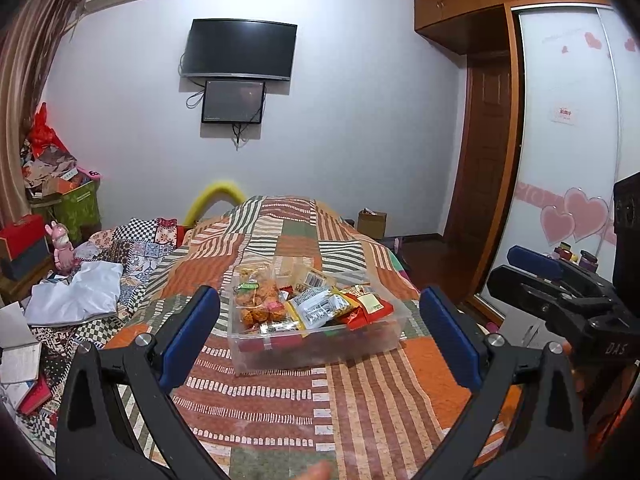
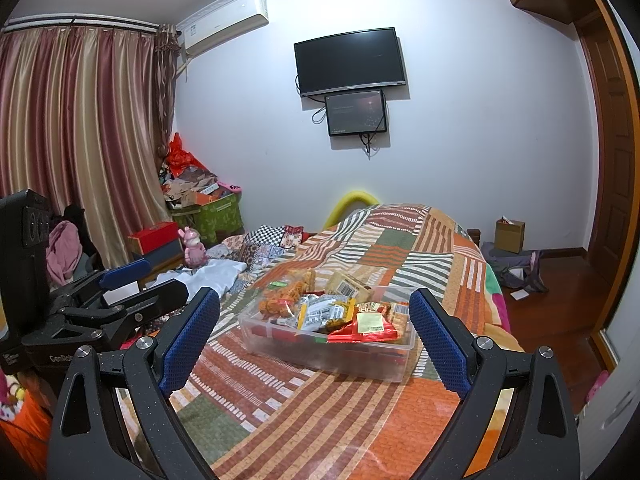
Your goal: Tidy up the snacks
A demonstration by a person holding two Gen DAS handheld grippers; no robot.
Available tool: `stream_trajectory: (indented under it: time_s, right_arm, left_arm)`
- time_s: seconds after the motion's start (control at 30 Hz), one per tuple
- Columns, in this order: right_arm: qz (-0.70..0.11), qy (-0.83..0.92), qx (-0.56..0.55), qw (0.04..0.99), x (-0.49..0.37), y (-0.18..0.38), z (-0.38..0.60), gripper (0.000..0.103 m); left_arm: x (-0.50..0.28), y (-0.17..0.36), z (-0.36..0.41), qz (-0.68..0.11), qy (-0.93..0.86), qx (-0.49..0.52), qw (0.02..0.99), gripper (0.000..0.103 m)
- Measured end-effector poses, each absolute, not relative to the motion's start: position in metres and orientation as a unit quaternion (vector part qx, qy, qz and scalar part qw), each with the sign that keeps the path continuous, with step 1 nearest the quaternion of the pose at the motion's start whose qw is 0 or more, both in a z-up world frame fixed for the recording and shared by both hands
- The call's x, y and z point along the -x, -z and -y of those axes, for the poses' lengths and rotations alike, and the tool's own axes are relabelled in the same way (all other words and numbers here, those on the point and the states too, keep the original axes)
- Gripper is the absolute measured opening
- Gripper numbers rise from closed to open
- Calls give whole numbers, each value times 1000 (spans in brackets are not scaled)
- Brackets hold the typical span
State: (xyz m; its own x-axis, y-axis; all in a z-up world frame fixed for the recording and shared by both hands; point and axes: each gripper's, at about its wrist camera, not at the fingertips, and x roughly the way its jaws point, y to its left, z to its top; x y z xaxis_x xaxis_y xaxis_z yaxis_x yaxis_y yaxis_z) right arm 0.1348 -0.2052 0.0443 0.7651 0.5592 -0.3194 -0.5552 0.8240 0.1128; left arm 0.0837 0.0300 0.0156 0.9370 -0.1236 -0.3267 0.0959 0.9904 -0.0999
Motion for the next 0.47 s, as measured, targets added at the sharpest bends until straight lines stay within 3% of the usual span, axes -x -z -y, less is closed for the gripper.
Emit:
stream_trajectory:
  time_s: [0.47]
  right_arm:
    - [-173,-297,-9,939,-134,-46,205,95]
  left_arm:
    - [-82,-15,-29,-170,59,43,983,101]
